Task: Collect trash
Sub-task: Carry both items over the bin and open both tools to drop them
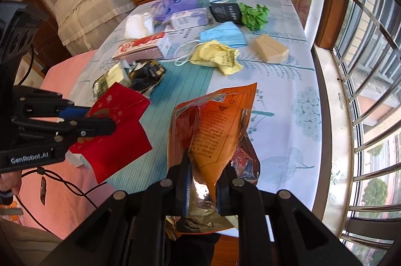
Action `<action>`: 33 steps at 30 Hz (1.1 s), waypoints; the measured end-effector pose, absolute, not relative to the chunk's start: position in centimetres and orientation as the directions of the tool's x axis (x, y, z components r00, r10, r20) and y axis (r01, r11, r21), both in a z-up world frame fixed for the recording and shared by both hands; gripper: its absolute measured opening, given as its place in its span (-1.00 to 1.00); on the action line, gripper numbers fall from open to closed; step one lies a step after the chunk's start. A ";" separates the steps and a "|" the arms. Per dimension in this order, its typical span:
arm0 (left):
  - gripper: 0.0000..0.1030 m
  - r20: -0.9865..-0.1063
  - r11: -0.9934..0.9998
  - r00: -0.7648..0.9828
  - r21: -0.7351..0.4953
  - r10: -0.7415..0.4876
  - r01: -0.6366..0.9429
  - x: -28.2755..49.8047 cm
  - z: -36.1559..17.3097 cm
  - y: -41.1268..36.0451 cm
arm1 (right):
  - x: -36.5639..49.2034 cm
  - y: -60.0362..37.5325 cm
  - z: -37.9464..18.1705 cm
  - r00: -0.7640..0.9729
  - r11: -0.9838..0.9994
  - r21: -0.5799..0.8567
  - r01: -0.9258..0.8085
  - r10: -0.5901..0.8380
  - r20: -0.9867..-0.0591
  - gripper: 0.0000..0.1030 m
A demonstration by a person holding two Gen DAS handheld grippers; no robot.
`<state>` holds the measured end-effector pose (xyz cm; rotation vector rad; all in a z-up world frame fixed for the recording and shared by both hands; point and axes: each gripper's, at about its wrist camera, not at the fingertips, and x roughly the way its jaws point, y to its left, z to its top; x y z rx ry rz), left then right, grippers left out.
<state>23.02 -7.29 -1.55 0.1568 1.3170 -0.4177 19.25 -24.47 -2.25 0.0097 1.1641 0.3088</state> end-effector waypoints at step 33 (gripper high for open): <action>-0.69 -0.963 0.976 0.160 -0.216 -0.215 0.012 2.2 -17.9 1.7 | -1.8 -14.4 -16.3 0.117 0.973 0.145 -0.182 0.168 -0.979 -0.71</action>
